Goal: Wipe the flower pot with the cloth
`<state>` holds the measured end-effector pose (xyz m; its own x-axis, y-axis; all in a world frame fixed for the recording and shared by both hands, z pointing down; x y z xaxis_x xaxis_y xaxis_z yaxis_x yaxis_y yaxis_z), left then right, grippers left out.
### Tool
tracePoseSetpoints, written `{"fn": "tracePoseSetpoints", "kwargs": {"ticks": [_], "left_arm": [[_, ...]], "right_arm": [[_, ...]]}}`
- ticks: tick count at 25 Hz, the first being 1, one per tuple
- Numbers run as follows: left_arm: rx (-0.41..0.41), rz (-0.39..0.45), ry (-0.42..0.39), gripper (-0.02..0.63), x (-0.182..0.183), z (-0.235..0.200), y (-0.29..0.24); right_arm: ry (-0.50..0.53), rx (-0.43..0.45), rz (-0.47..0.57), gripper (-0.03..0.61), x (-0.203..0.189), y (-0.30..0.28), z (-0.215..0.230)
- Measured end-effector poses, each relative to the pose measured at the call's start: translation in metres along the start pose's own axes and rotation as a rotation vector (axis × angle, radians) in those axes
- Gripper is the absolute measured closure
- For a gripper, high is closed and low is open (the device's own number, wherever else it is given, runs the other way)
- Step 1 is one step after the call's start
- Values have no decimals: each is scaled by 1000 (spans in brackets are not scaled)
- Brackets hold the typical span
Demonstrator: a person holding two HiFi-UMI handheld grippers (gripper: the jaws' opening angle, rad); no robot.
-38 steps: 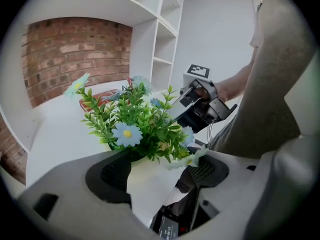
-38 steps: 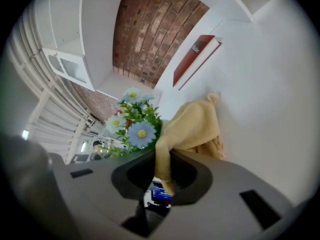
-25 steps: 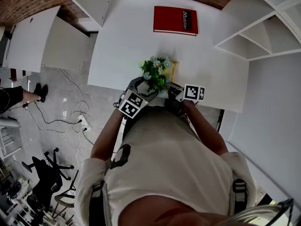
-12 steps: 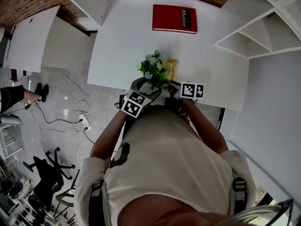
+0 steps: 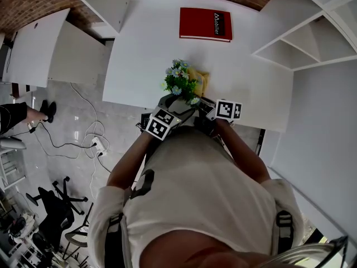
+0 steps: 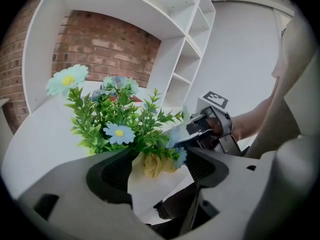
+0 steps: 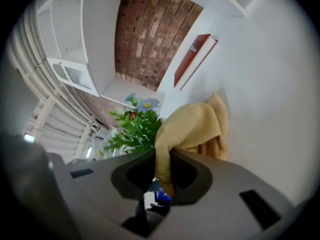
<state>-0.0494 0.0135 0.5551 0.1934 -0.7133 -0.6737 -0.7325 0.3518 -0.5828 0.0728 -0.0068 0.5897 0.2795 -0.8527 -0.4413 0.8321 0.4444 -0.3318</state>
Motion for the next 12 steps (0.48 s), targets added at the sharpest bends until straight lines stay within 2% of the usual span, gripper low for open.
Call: {"fn": "tracePoseSetpoints", "kwargs": {"ticks": [3,6,8,12], "left_arm": [[-35,-33,-28,270,-1,0,1],[-73,-86,-133,270,4,3,9],[-44,-129,-249,270,3,-3,14],[36,-278,-530,270,-6,-21,12]], "right_arm": [[-13,-58,-45,508,-13,2,14],[-26,-109,-66,508,-17,3,25],[-24,-128,-76,508,-18,4,30],[-21,-130,-84,508,-18,3,35]]}}
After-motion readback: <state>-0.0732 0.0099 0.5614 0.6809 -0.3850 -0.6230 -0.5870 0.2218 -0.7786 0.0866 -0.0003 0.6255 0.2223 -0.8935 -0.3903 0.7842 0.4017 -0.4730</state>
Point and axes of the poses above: the fingertips, and each gripper's own axes: y backward along the fingers, z to its right, x out of its top, the point moved 7 cm from there along y, backward along the fingers, and after that the axes turned 11 degrees about y, right-handed, at the moved point
